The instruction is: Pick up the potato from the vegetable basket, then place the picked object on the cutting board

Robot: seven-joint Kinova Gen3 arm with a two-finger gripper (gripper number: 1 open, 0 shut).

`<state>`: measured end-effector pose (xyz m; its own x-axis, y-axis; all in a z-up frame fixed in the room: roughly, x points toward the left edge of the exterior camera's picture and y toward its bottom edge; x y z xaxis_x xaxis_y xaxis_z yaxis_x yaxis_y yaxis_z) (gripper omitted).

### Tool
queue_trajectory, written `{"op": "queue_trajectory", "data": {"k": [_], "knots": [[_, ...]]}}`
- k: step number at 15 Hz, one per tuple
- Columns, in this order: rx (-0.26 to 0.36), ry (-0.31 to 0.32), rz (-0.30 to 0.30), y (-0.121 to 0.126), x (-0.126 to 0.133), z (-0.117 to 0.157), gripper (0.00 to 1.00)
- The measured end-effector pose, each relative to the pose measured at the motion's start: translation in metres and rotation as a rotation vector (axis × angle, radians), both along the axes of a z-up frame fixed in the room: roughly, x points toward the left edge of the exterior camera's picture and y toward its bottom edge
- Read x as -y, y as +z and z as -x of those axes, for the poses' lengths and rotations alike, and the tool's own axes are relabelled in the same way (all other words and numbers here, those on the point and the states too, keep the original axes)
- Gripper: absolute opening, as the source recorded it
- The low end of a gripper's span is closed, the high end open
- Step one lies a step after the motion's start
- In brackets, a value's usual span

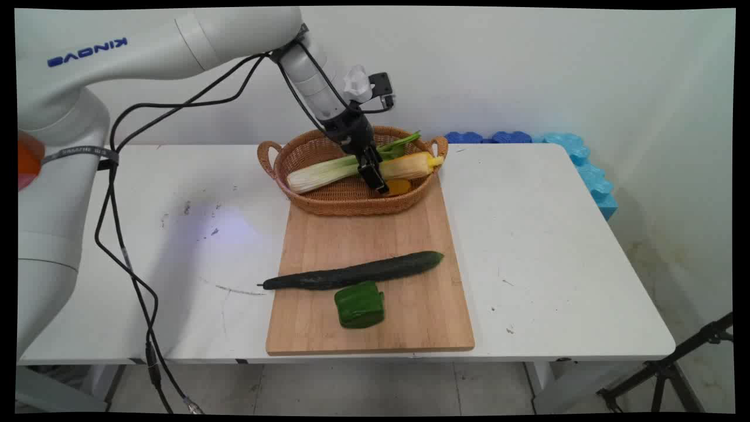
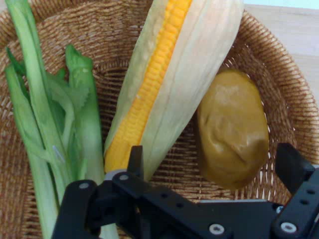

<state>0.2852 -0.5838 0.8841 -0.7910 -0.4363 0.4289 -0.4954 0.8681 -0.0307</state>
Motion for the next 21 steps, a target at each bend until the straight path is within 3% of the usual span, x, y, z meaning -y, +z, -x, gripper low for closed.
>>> {"op": "queue_trajectory", "data": {"k": [13,14,21], "knots": [[-0.027,0.081,-0.04,-0.024,0.005,0.011,1.0],[-0.028,0.087,-0.041,-0.026,0.005,0.012,0.0],[-0.032,0.098,-0.026,-0.029,0.004,0.013,0.0]]}}
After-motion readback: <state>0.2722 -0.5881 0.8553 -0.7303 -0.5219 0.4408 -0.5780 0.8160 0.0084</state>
